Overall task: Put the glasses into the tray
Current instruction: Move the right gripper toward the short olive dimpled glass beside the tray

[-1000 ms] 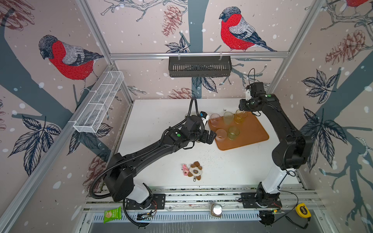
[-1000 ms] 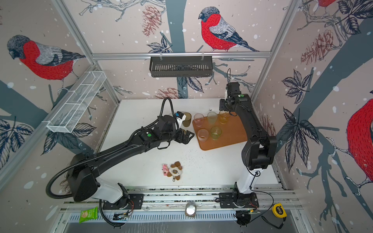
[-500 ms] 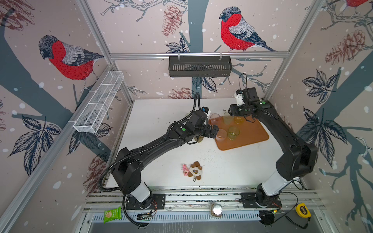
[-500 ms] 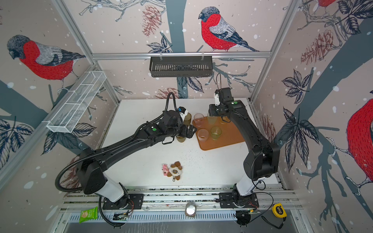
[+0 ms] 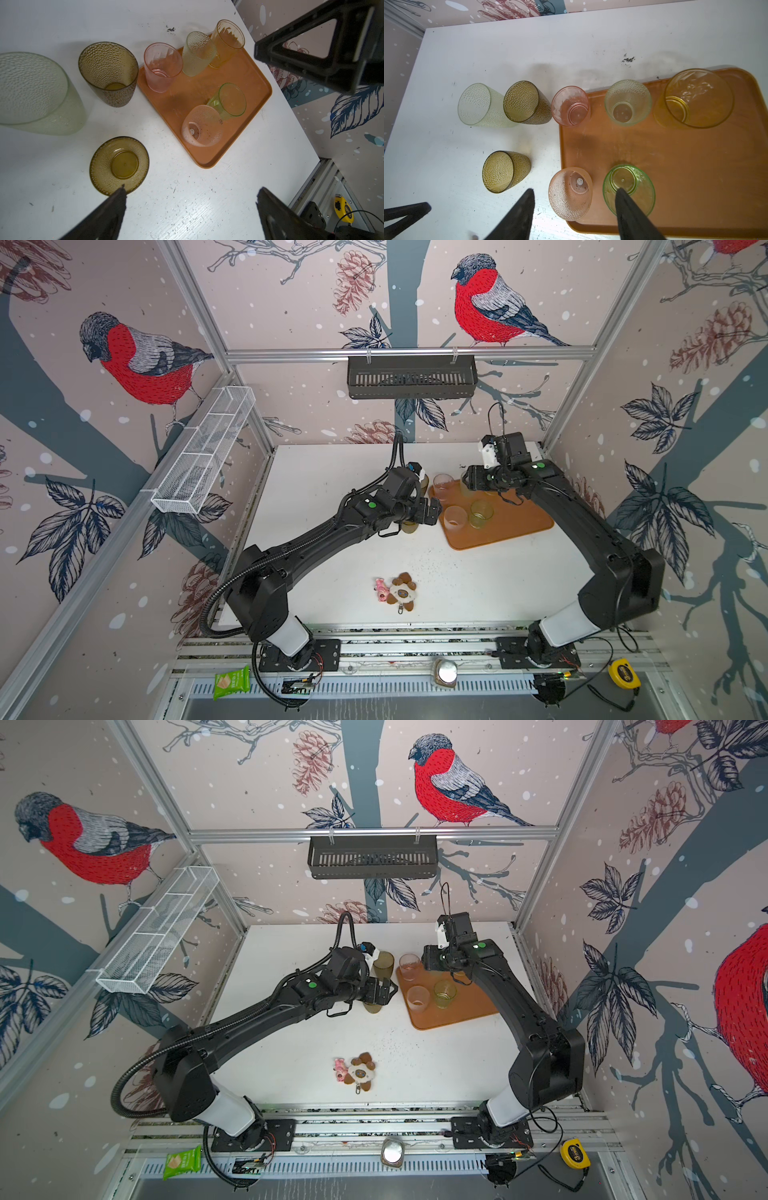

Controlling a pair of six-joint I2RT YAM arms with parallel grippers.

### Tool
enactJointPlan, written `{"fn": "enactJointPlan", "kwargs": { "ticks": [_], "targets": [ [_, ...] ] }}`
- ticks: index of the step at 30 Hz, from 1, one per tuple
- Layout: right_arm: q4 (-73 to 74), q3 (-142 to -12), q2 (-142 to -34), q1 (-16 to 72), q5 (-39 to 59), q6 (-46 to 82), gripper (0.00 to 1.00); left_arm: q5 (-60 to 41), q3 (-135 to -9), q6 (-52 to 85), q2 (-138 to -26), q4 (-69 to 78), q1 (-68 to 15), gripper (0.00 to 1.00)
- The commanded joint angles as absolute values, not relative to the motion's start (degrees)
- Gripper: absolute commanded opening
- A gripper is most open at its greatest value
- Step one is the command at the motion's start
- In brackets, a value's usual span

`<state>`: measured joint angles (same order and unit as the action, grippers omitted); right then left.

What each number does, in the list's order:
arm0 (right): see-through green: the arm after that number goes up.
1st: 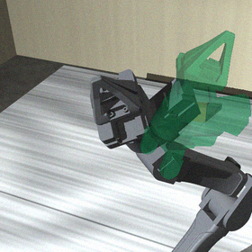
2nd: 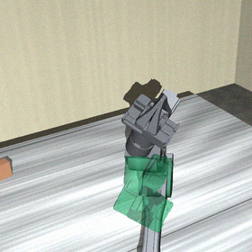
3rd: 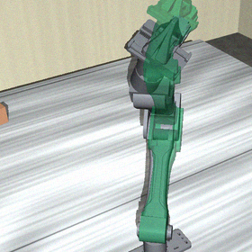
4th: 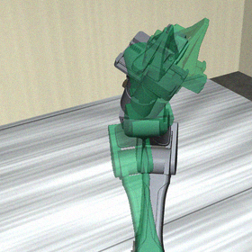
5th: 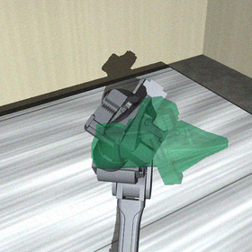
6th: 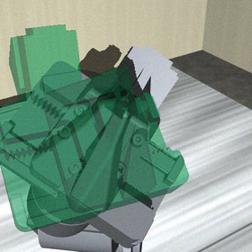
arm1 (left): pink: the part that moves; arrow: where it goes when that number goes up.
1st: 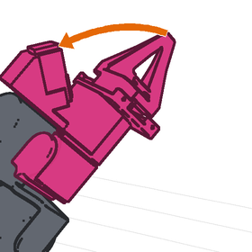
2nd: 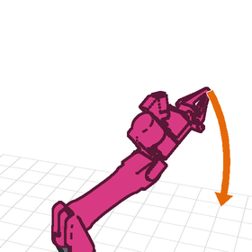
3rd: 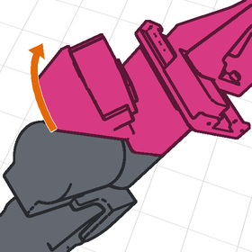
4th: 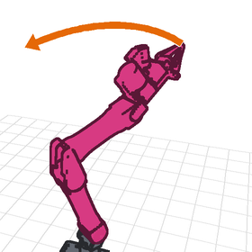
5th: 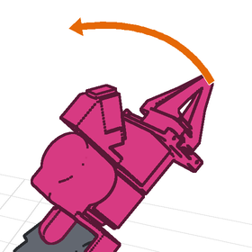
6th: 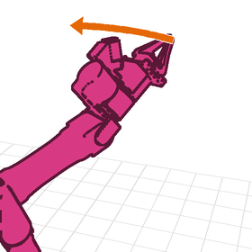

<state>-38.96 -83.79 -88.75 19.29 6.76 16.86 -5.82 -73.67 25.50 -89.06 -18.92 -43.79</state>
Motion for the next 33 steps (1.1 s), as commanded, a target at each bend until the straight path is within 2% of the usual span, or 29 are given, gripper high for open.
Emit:
{"fn": "enactJointPlan", "kwargs": {
  "ticks": [1,17,33],
  "targets": [
    [-39.4,-84.2,-88.1,21.0,4.7,19.8,0.65,-6.9,-71.7,23.9,-86.8,-15.6,-42.4,0.98],
    [-46.8,-89.3,-90.9,27.6,0.2,24.5,0.69,-10.5,-62.6,17.3,-75.8,-16.2,-34.6,0.98],
    [-47.5,-94.0,-99.9,28.8,7.3,15.9,0.68,-5.5,-61.4,21.1,-74.7,-15.4,-32.7,0.98]
  ]
}}
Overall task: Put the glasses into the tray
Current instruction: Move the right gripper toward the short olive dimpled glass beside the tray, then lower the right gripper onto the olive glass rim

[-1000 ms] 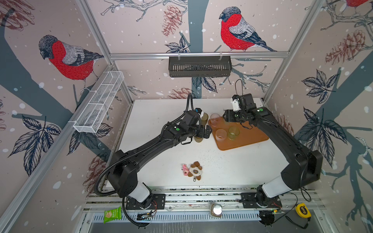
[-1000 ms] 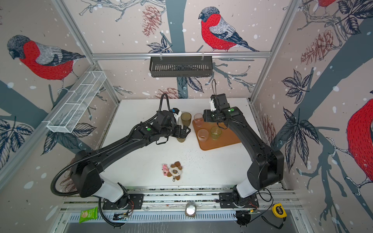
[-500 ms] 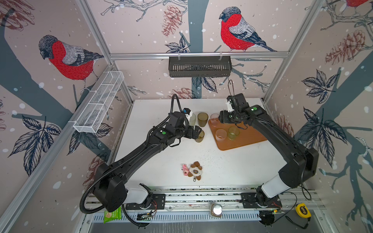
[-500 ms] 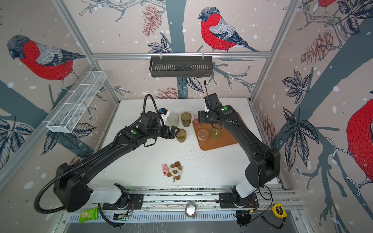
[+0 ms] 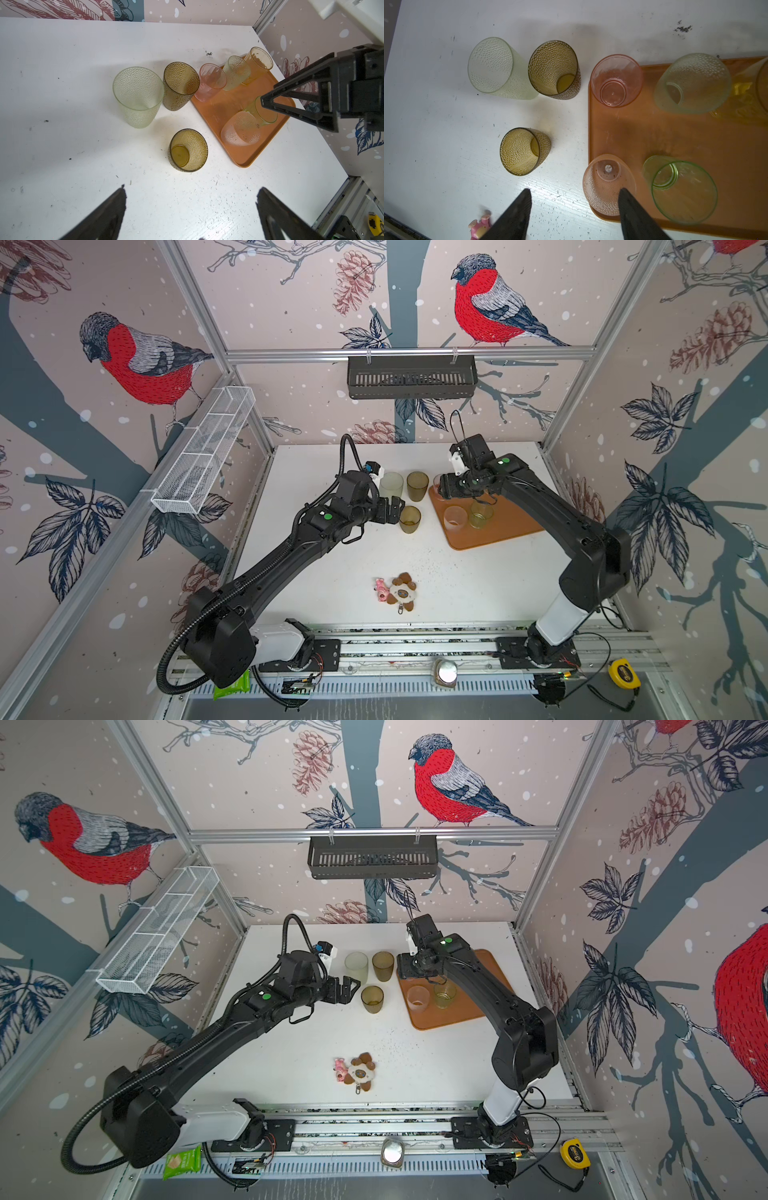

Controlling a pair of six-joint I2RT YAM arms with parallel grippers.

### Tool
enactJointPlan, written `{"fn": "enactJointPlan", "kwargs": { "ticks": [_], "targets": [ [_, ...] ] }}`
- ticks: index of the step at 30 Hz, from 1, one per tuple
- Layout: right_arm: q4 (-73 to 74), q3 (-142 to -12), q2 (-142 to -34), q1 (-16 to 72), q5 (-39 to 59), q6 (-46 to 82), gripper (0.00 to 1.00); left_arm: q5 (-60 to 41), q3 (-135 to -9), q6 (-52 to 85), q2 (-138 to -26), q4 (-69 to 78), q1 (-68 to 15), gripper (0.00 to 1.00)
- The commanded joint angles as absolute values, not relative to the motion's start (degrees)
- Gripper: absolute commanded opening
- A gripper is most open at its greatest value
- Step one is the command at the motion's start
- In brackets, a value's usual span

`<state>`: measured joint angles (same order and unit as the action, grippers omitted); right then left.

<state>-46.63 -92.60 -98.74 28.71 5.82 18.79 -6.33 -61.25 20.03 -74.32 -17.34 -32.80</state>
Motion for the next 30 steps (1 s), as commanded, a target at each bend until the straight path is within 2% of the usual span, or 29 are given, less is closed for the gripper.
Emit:
{"fn": "enactJointPlan", "kwargs": {
  "ticks": [1,30],
  "targets": [
    [-47.6,-94.4,-100.4,28.8,7.5,15.6,0.67,-5.6,-61.4,21.0,-74.9,-15.5,-32.7,0.98],
    [-47.8,-98.6,-112.7,32.7,10.3,11.6,0.63,-3.7,-56.2,20.6,-76.0,-15.0,-32.4,0.98]
  ]
}}
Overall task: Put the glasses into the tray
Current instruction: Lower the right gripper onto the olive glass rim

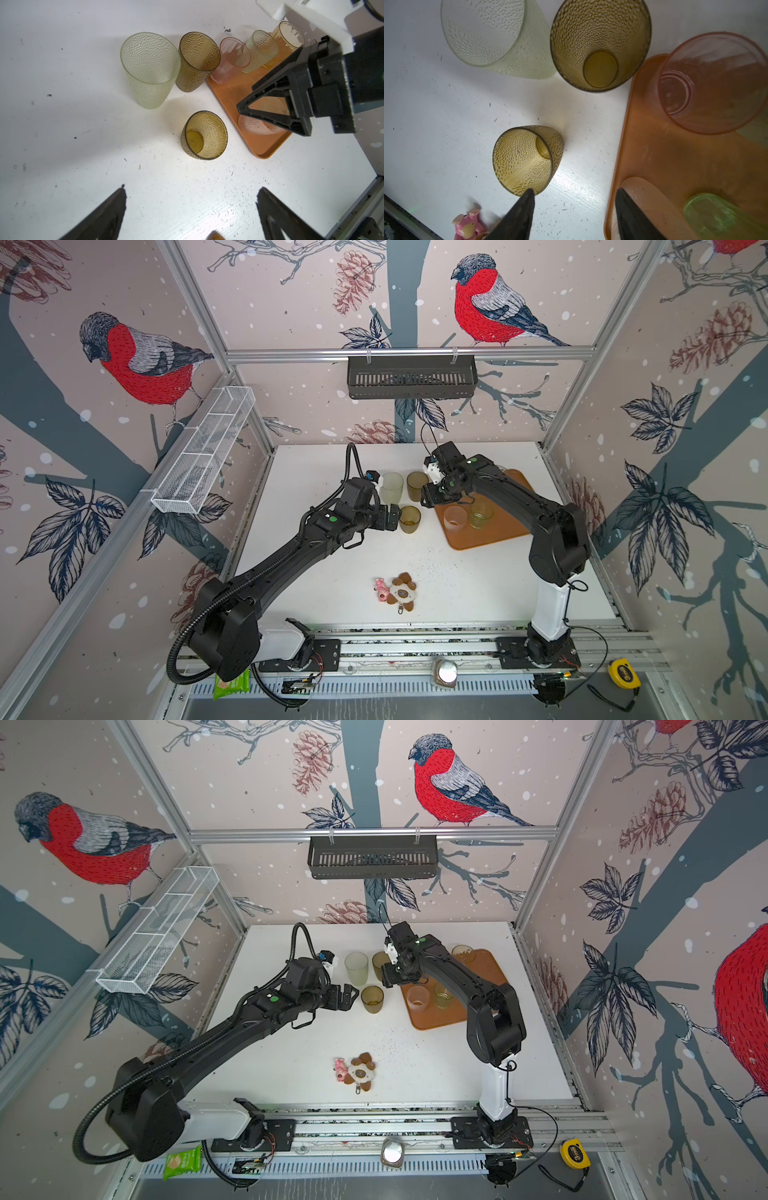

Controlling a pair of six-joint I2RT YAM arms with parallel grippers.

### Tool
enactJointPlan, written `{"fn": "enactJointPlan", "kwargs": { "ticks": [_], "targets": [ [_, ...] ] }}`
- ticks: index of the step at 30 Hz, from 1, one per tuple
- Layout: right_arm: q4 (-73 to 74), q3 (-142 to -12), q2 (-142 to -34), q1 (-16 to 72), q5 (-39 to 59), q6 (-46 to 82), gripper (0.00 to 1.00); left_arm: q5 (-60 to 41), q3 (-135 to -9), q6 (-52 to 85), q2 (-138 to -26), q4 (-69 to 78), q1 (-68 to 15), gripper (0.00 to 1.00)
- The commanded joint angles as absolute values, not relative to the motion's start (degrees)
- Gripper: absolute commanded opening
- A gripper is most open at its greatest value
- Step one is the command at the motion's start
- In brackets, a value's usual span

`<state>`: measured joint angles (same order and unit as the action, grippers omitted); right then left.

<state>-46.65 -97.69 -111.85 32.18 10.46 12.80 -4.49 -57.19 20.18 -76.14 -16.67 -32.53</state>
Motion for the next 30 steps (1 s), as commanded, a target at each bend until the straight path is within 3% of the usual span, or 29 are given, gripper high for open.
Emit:
{"fn": "enactJointPlan", "kwargs": {
  "ticks": [1,30],
  "targets": [
    [-47.9,-98.9,-113.1,32.8,10.2,11.5,0.63,-3.6,-56.1,20.7,-75.9,-14.9,-32.3,0.98],
    [-48.8,-102.0,-119.1,36.4,7.9,11.6,0.44,-3.5,-54.0,21.5,-72.9,-15.0,-32.1,0.98]
  ]
}}
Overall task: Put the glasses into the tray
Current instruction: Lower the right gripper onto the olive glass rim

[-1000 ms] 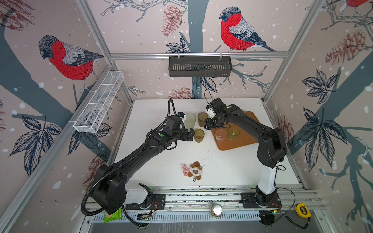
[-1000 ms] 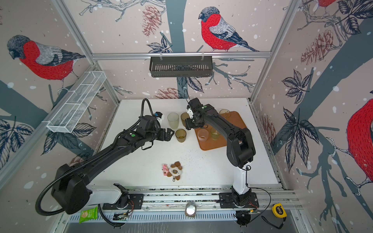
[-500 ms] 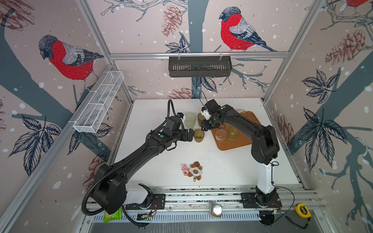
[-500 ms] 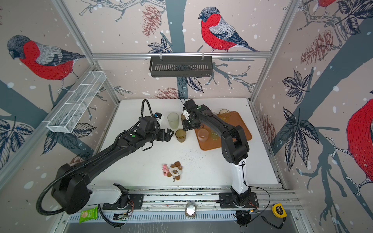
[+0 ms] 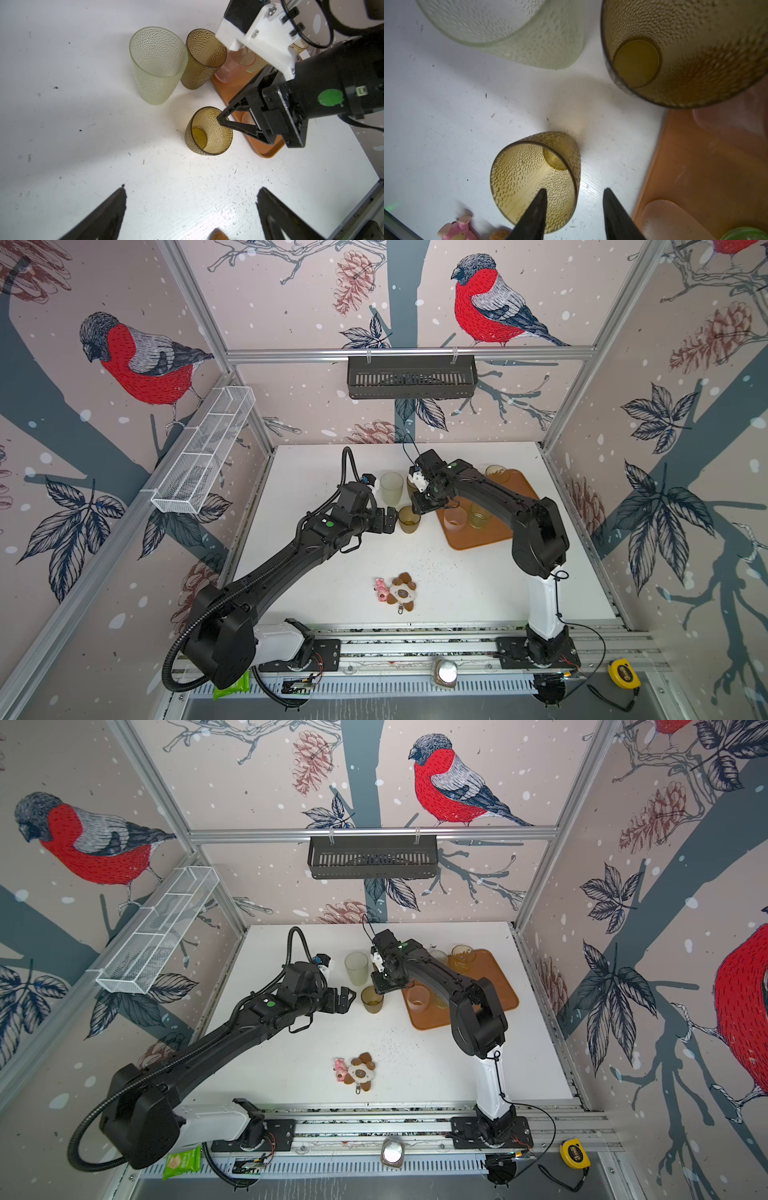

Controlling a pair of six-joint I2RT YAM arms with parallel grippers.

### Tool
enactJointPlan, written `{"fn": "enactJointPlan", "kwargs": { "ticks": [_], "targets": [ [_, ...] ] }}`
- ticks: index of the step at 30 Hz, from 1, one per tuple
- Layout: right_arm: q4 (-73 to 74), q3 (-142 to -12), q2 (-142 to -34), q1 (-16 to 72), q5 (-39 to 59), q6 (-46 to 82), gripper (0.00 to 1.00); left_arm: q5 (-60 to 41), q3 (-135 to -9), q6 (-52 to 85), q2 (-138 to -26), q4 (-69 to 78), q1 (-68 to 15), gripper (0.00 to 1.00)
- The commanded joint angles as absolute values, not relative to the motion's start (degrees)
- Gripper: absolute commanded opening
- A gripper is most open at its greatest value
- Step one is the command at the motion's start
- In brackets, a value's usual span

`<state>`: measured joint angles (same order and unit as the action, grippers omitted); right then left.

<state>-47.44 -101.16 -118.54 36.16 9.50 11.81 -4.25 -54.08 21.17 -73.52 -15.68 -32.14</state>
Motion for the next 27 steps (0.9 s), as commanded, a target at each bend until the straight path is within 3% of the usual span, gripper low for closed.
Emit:
{"fn": "enactJointPlan", "kwargs": {
  "ticks": [1,27],
  "targets": [
    [-49.0,-102.2,-119.3,36.5,7.6,11.8,0.43,-3.5,-54.0,21.4,-72.9,-15.1,-32.0,0.97],
    [-49.3,-103.3,-121.1,37.7,5.6,12.3,0.31,-4.0,-53.1,21.4,-71.5,-15.0,-32.0,0.98]
  ]
}}
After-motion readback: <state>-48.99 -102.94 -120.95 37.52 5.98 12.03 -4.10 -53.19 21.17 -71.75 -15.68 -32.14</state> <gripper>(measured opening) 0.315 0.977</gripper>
